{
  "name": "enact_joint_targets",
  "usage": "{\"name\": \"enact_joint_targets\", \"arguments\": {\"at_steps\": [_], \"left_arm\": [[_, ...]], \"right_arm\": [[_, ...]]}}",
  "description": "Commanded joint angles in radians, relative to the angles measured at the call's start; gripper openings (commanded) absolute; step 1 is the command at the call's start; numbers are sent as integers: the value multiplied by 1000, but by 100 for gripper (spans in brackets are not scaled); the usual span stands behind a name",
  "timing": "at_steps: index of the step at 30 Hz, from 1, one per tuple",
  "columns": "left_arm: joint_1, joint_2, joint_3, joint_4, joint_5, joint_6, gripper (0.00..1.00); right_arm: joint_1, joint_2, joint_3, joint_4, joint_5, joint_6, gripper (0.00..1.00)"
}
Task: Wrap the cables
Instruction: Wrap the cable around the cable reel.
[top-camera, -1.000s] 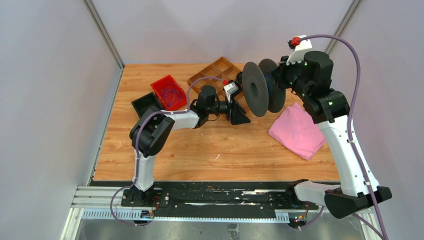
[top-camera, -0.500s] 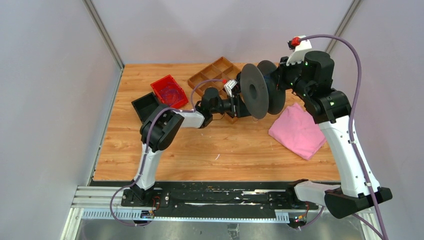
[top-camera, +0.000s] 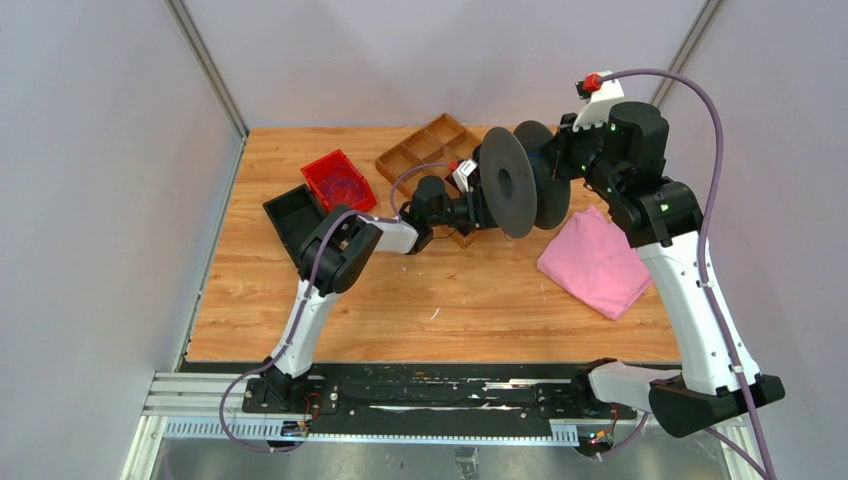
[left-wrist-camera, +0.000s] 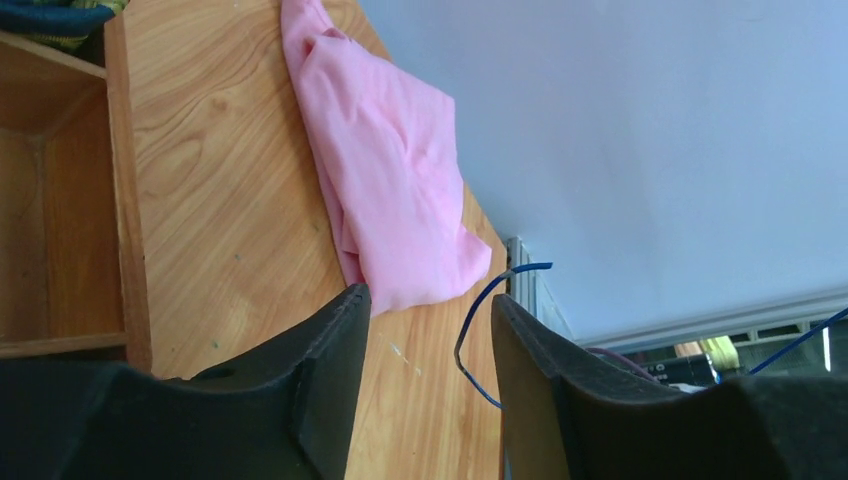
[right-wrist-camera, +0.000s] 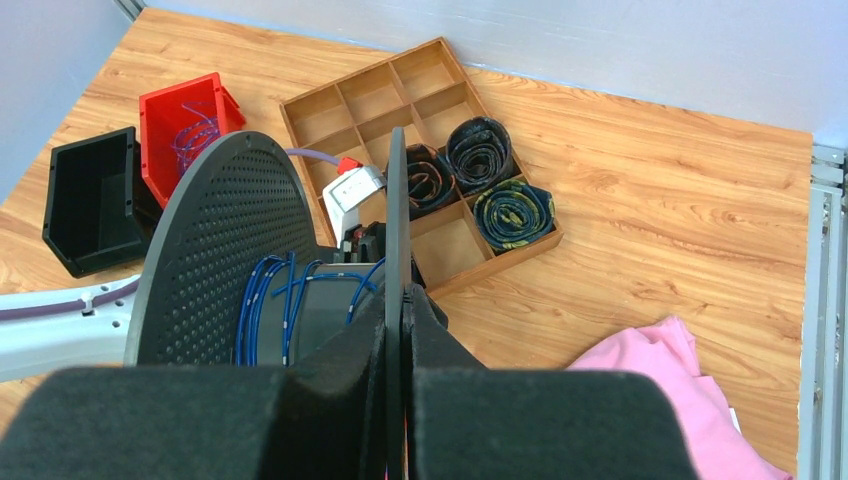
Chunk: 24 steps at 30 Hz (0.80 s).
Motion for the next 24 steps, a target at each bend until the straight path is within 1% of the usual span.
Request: {"name": "enact_joint_targets", "arguments": {"at_steps": [1,4,9,10,14,17,21,24], "left_arm": [[-2,26,44,59,3,-39,47],[0,36,57,67,11,-57,33],[25,28,76,64,37,-68,4],[33,21,75,52,39,-62,1],[66,-32,37,-5,46,-8,0],[91,-83,-6,-66,48,60,0],[104,-141,-26,-216,43,185,0],[94,-177,-59,-220,41,199,0]], "right_arm": [[-10,-37,20,63,-17,21,1],[-12,-40,10,64,-16,21,1],[-20,-51,-13,69,-1,16,1],[-22,-53,-17,71,4,15,1],[-28,-56,-9,74,44,6,1],[-29,-59,-7,78,82,-7,1],[-29,-55,-7,80,112,-9,1],[-29,-45,-7,89,159,-18,1]]}}
